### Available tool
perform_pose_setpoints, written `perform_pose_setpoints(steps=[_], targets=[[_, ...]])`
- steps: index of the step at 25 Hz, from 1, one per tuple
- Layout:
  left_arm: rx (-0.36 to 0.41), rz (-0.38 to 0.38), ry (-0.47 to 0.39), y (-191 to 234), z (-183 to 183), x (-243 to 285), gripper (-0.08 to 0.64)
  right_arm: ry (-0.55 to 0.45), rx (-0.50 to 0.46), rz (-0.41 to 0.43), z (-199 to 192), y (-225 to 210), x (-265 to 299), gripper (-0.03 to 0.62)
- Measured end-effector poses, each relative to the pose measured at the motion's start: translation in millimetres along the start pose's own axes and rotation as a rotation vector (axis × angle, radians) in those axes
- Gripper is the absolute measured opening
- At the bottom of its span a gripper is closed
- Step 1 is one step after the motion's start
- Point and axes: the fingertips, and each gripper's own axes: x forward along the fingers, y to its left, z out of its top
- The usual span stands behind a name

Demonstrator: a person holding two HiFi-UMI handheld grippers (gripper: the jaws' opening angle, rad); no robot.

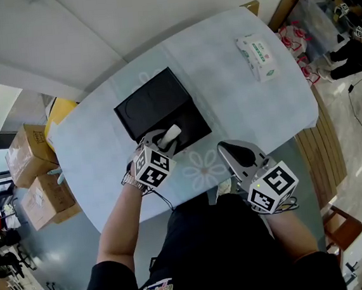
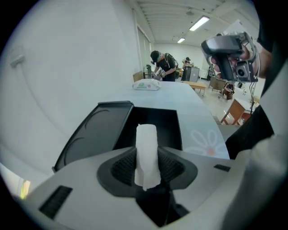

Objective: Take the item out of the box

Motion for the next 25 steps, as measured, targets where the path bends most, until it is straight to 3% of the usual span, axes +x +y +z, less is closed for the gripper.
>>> perform_pose_setpoints(steps=[7, 16, 25], targets=[[-0.089, 0.119, -0.156, -4, 29, -56, 0.145, -0.009, -0.068, 0.050, 10, 23, -15, 0.009], [-0.299, 0.230, -0.456, -39, 71, -150, 0.144, -0.038, -0.174, 0.110, 23, 55, -50, 0.009], [-0.405, 0.296, -0.592, -105, 73, -215, 0.144, -0.056, -0.295, 0.190, 26, 98, -79, 0.009]])
